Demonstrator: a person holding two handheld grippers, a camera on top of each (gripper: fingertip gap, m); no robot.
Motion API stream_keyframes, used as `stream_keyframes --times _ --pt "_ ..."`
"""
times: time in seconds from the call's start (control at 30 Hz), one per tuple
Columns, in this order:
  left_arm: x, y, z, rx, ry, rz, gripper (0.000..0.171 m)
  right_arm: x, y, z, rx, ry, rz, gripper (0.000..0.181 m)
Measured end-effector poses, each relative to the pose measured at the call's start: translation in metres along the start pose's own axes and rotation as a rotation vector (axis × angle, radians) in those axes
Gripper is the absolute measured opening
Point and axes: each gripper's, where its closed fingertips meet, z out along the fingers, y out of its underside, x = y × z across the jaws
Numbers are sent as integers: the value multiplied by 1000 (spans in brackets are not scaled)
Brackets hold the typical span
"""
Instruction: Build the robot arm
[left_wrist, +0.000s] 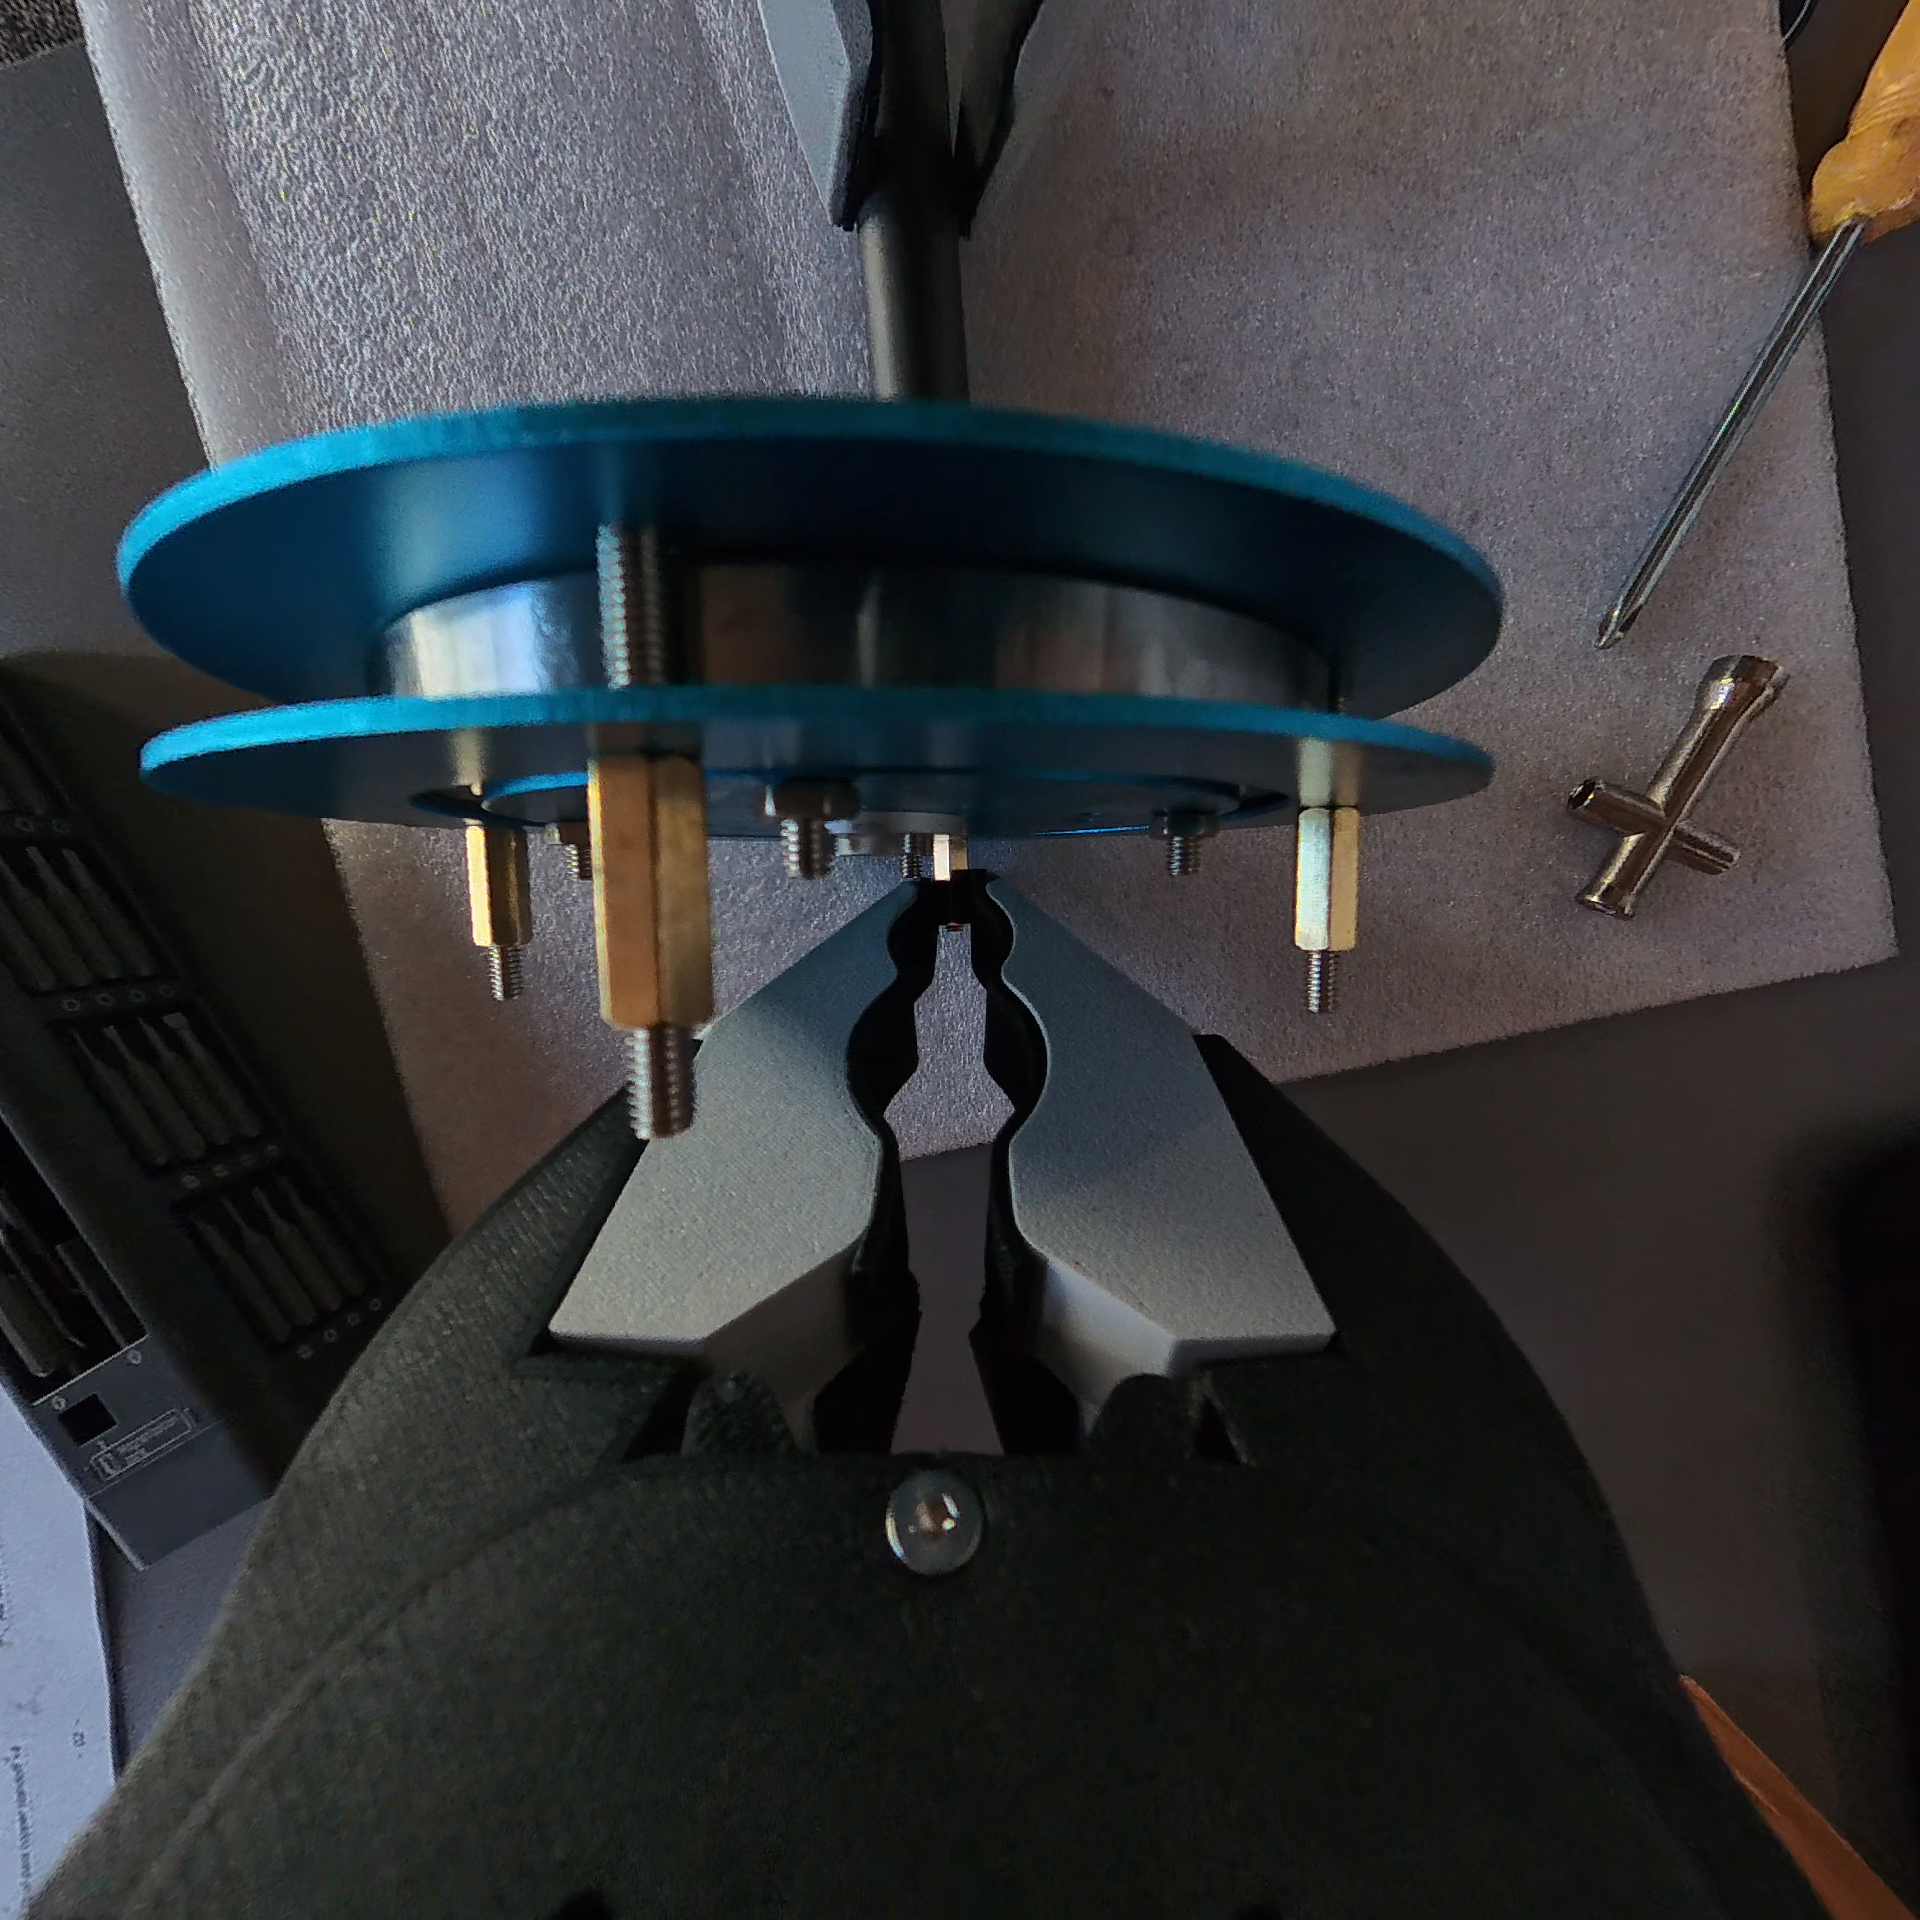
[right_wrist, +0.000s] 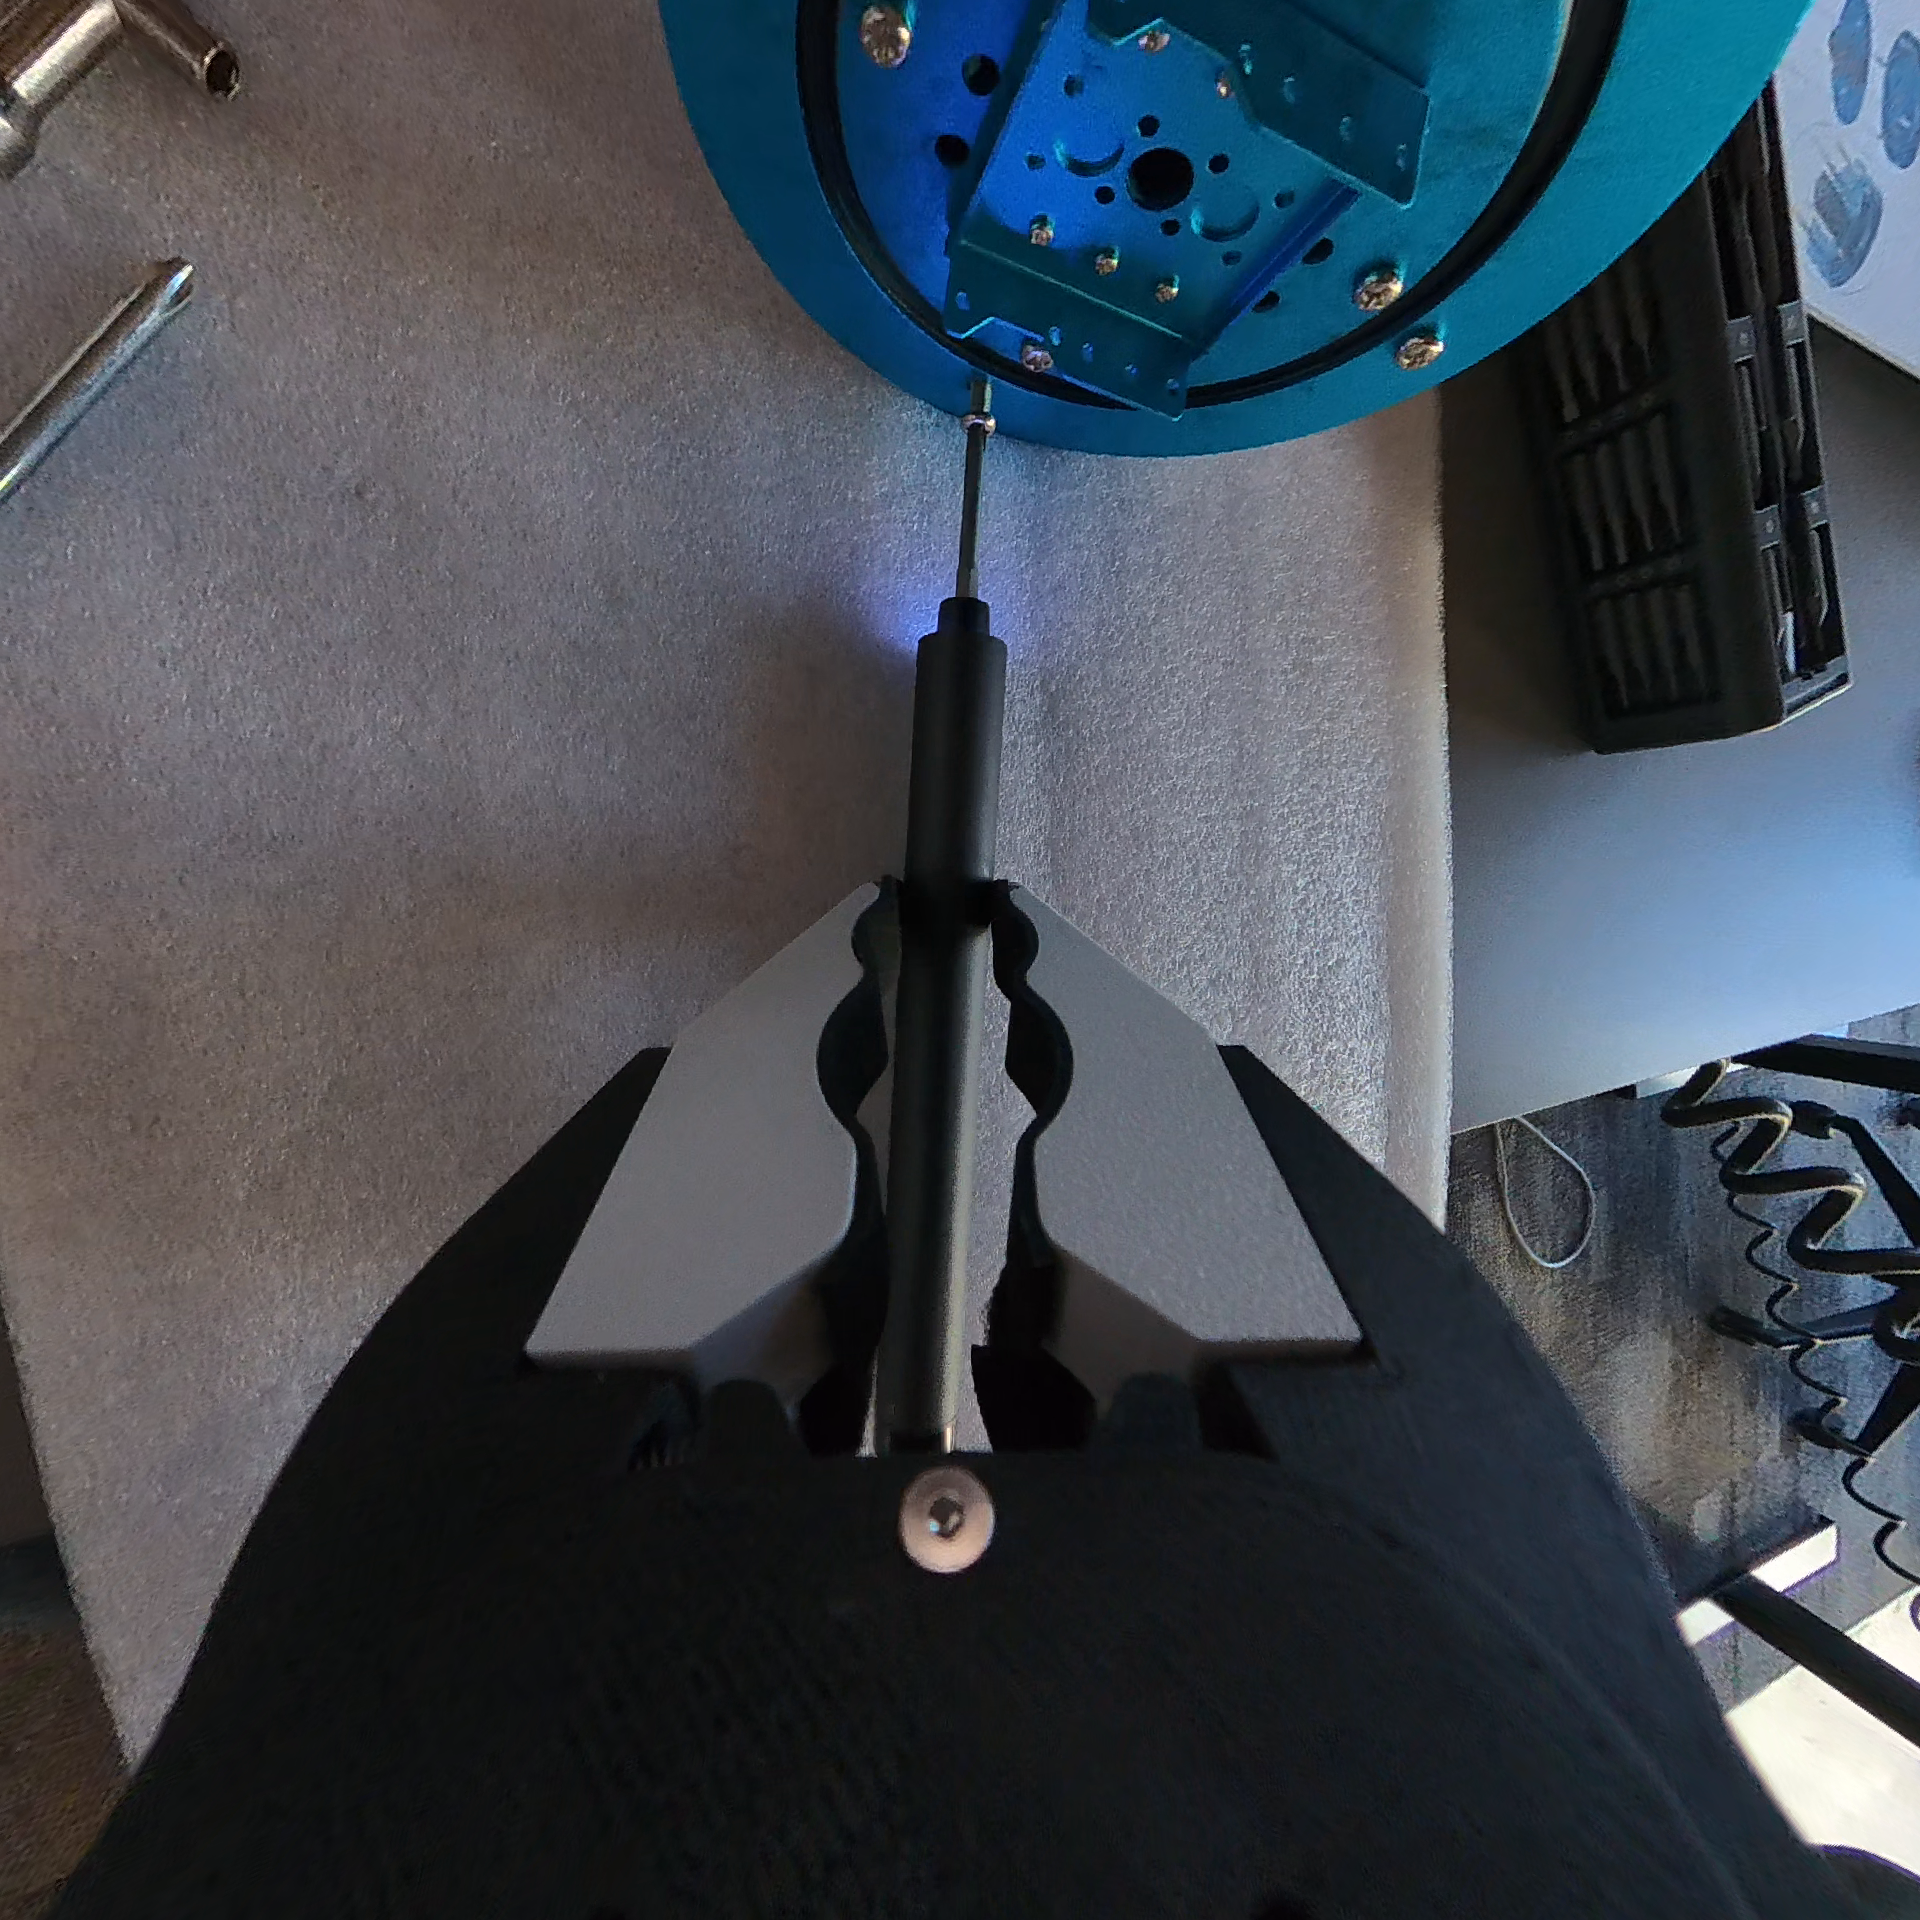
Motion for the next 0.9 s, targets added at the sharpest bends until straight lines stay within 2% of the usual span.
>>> stream_keyframes --times 0.9 --pt "0 1 0 -14 -5 8 4 0 0 1 -8 1 -28 15"
